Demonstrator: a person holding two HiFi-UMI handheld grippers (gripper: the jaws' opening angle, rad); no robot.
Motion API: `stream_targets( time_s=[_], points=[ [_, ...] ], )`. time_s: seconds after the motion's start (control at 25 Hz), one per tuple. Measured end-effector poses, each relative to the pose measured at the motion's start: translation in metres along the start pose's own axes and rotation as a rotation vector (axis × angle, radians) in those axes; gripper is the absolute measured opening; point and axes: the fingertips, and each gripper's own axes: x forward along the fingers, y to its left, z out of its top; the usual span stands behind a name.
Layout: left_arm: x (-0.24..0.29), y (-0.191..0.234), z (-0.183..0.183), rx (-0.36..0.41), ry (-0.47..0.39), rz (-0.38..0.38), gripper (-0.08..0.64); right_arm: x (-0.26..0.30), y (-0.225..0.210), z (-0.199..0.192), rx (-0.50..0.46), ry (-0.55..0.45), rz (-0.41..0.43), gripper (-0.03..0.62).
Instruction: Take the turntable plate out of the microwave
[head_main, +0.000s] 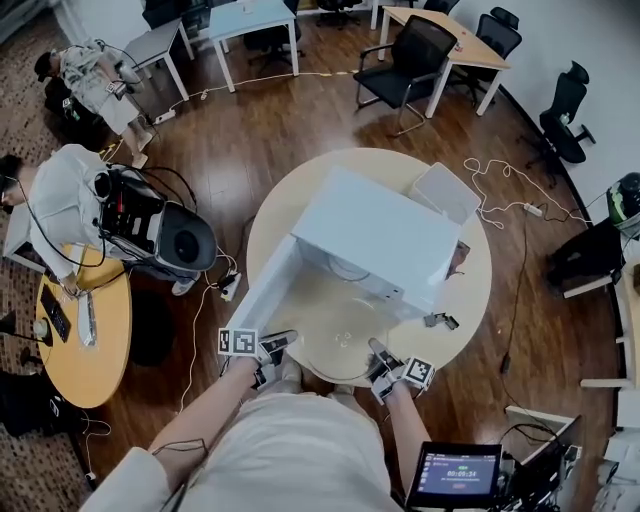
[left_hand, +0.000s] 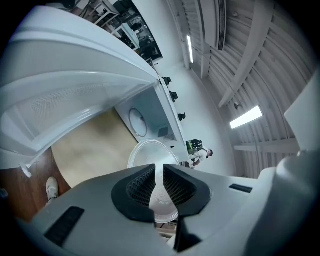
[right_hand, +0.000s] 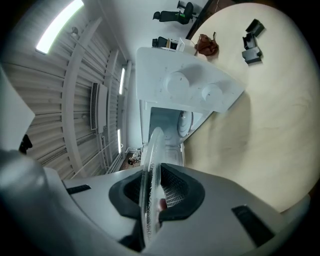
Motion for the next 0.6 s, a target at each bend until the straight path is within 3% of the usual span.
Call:
stream_targets(
  time_s=[0.6],
  points=[
    [0.014,0.021,0.009,0.005,-0.001,0.044,0.037,0.024,-0.056,0.007,0.051,-0.018,-0.069,0.028]
  ],
)
